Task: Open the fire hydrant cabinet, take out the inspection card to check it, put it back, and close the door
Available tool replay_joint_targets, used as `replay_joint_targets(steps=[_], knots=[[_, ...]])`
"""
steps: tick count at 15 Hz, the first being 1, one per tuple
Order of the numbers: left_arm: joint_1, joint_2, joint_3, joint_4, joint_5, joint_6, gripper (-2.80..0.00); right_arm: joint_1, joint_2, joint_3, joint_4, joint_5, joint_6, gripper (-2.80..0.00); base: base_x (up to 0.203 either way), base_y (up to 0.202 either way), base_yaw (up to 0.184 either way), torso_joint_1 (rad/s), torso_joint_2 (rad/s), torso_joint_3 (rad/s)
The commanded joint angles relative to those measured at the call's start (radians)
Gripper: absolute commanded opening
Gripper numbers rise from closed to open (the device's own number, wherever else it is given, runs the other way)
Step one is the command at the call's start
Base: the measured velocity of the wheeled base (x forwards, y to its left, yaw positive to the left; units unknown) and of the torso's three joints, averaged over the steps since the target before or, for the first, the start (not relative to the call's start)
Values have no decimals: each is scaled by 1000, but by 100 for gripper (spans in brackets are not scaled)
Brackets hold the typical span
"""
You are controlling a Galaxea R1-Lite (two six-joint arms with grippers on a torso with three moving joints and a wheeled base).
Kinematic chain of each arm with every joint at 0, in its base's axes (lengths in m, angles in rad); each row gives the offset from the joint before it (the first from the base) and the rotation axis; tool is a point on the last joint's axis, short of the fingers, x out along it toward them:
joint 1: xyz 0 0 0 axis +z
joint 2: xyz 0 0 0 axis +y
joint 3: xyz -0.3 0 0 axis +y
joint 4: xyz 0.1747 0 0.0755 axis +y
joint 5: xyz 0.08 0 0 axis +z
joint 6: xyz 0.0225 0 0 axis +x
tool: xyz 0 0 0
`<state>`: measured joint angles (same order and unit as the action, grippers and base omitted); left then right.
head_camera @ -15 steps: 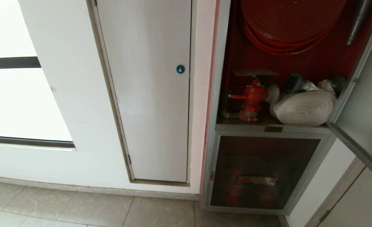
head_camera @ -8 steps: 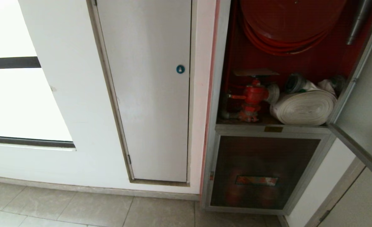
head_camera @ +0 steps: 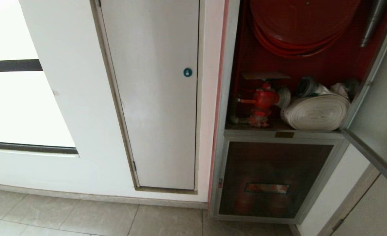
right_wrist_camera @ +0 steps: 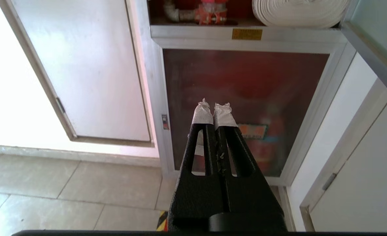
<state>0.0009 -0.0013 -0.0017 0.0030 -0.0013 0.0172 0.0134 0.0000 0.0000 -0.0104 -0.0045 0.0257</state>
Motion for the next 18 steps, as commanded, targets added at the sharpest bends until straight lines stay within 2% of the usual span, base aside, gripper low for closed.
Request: replay_joint_targets(steps=[1,18], knots=[[1,1,0,0,0,1,-280,0,2,5,0,0,0,-280,99,0,-4,-1,-8,-1],[1,1,0,0,0,3,-280,0,2,5,0,0,-1,-280,195,0,0,4,2,2]])
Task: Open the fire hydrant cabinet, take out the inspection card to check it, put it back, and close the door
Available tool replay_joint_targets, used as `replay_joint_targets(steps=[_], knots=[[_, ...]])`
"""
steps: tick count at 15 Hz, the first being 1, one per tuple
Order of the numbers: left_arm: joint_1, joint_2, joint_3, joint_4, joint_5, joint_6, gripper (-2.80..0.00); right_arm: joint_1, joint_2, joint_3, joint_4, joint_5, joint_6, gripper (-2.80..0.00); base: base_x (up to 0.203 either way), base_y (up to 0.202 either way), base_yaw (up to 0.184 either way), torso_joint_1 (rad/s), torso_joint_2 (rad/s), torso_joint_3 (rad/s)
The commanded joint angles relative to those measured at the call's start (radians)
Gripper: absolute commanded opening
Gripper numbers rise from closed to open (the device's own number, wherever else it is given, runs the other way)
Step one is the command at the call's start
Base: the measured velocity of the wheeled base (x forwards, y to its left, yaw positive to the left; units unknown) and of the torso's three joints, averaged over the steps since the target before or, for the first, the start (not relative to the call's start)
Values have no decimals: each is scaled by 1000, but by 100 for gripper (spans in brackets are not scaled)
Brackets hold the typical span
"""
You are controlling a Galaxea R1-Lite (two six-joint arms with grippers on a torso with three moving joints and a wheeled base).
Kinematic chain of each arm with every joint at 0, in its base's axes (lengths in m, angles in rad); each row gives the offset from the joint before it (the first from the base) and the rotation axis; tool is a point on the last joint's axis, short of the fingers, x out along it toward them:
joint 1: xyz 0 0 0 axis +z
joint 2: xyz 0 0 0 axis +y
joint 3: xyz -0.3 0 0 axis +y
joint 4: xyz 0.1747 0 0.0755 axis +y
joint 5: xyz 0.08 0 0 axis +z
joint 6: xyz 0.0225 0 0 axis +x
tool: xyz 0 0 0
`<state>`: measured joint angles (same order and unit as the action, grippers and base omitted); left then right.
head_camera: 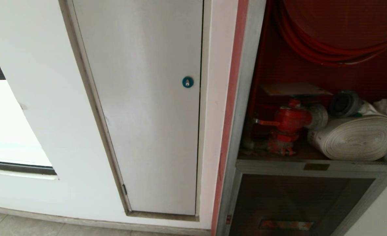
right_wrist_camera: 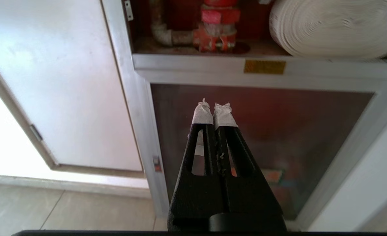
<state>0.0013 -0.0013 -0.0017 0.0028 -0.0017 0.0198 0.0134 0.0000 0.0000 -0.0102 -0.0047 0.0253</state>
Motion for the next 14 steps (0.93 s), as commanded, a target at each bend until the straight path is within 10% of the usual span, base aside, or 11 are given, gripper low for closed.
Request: replay_joint_targets(steps=[1,14], knots=[[0,1,0,0,0,0,-280,0,2,5,-1,0,1,-280,195,0,-2,10,-2,-2],[0,1,0,0,-1,3,-280,0,2,5,-1,0,1,-280,196,0,0,2,2,2]])
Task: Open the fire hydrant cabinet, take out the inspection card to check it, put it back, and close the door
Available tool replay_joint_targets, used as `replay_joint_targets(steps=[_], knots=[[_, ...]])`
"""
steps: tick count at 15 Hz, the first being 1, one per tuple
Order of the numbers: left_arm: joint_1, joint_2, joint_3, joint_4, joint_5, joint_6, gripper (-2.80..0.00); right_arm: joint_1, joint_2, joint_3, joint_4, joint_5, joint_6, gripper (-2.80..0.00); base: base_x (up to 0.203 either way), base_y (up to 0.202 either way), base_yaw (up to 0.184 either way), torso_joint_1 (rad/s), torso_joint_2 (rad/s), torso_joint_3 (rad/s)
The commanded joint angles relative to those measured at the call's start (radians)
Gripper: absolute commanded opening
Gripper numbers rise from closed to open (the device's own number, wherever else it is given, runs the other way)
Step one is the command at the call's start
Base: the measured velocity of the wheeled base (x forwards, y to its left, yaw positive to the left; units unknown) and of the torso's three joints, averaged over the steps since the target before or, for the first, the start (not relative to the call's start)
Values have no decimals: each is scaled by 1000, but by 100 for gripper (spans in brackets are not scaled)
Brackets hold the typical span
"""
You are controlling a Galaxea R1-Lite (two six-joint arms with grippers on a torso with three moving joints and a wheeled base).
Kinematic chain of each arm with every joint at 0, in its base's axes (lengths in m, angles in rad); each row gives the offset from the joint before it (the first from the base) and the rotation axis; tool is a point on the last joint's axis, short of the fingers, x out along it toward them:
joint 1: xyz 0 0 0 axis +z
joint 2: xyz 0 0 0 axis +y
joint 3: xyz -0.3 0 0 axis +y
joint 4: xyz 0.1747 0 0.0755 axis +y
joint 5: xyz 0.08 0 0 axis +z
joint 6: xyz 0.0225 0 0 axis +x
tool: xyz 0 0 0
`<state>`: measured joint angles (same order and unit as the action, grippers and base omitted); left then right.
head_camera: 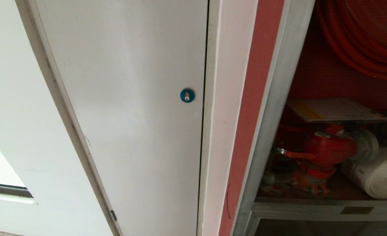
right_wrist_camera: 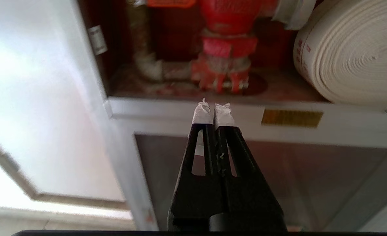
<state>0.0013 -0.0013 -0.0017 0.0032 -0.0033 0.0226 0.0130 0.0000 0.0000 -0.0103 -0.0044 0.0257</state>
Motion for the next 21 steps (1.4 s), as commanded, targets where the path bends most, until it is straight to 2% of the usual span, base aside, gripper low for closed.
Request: replay_joint_targets(steps=[1,3,21], knots=[[0,1,0,0,0,0,-280,1,2,5,0,0,0,-280,195,0,-1,3,2,9],[0,1,0,0,2,-3,-280,1,2,5,0,0,0,-280,150,0,1,7,0,-2],[0,1,0,0,2,-6,-280,1,2,5,0,-2,8,-280,0,0,0,0,0,0]])
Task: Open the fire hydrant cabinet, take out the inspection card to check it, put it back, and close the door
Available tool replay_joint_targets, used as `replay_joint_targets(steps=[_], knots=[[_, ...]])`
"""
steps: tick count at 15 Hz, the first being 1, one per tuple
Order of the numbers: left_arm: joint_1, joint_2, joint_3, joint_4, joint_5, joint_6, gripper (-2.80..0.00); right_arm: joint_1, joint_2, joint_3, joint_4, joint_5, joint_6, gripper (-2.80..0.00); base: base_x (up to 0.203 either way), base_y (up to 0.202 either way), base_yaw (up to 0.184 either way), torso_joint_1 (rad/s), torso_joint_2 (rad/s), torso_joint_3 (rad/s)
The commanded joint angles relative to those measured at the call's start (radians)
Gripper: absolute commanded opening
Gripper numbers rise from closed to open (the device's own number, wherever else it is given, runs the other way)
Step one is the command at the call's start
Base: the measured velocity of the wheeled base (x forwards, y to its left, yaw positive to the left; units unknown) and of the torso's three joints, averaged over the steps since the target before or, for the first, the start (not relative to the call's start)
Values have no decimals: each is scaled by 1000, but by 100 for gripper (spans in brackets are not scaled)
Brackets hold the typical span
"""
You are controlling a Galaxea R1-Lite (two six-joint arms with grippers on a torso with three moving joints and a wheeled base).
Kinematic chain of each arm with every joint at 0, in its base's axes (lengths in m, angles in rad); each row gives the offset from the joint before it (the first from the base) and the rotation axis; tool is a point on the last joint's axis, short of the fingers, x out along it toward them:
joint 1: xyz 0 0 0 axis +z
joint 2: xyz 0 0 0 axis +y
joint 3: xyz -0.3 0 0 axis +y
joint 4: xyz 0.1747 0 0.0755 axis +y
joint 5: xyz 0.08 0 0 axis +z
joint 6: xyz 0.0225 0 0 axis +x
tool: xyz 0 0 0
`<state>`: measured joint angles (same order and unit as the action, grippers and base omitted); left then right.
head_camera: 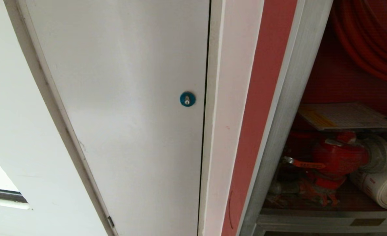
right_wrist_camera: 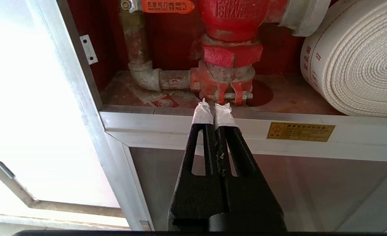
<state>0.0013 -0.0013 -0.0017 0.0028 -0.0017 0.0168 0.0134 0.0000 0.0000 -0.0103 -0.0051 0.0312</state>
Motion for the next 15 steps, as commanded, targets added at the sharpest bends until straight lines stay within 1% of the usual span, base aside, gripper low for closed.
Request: replay_joint_targets(steps=[1,7,8,9,11,13,14,15], knots=[[0,1,0,0,0,0,-280,0,2,5,0,1,-4,-280,0,0,0,0,0,0],[0,1,0,0,0,0,-280,0,2,-7,10,-1,-7,-280,0,0,0,0,0,0],[0,1,0,0,0,0,-280,0,6,-30,16,-1,-5,-280,0,0,0,0,0,0],[0,1,0,0,0,0,-280,0,30,-100,29,0,3,-280,0,0,0,0,0,0],[0,1,0,-1,0,0,-280,1,157,-262,53,7,56,-280,0,0,0,0,0,0],[0,1,0,0,0,0,-280,0,310,-409,67,61,140,-280,0,0,0,0,0,0],[0,1,0,0,0,0,-280,0,372,-453,70,90,181,-280,0,0,0,0,0,0],[0,0,0,0,0,0,-280,0,437,-489,70,118,241,-280,0,0,0,0,0,0]])
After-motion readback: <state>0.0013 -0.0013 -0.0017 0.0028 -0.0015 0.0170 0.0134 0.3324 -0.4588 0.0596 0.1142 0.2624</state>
